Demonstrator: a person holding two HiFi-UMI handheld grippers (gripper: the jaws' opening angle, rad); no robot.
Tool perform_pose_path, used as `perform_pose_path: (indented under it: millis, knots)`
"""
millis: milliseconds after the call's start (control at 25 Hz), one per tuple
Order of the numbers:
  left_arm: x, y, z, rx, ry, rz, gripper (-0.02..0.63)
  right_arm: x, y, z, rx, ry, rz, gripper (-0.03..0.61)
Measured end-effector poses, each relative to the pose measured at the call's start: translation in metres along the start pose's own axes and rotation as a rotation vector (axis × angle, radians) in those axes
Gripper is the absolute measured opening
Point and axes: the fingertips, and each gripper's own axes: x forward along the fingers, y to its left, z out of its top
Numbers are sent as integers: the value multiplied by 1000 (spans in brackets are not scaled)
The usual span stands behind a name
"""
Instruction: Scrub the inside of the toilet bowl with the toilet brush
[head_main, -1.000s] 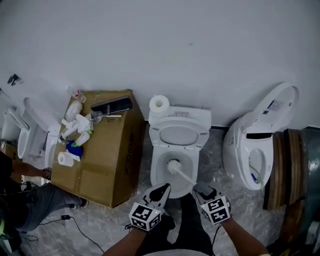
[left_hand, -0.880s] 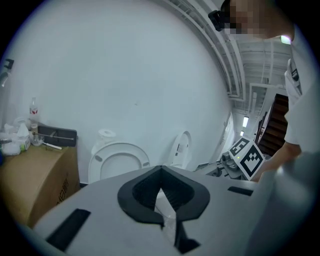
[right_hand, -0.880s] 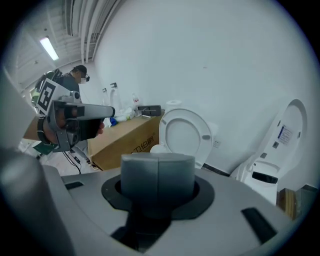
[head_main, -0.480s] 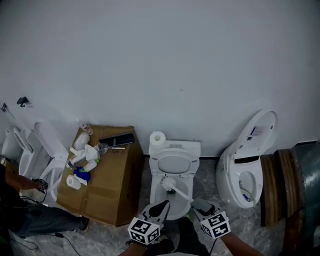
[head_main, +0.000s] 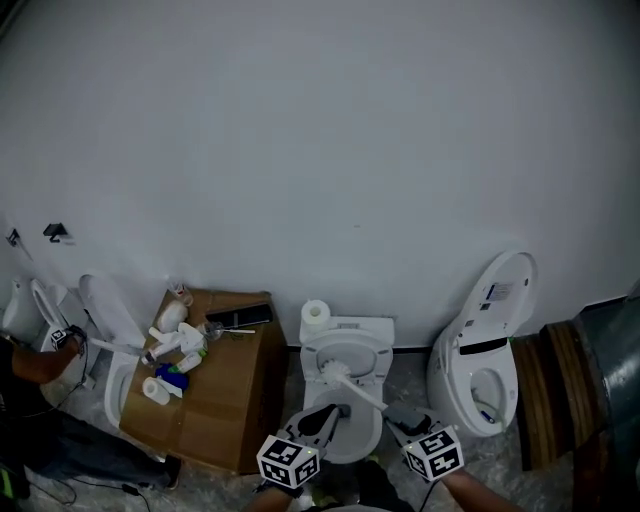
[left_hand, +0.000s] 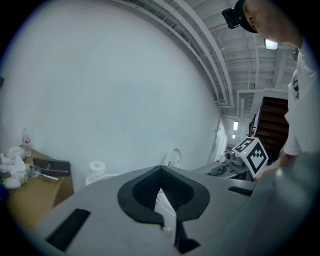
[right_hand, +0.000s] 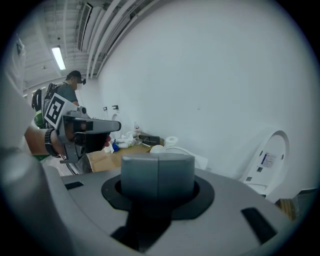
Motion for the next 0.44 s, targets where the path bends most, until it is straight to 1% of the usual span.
perform_pose_path:
  millis: [160,440]
  knots:
    - [-3,-1,14,10,-25,7,8,-7,0,15,-6,-27,3,155]
    - [-6,1,15,13,-27,2,8,-5,4,25,-18,-45,1,155]
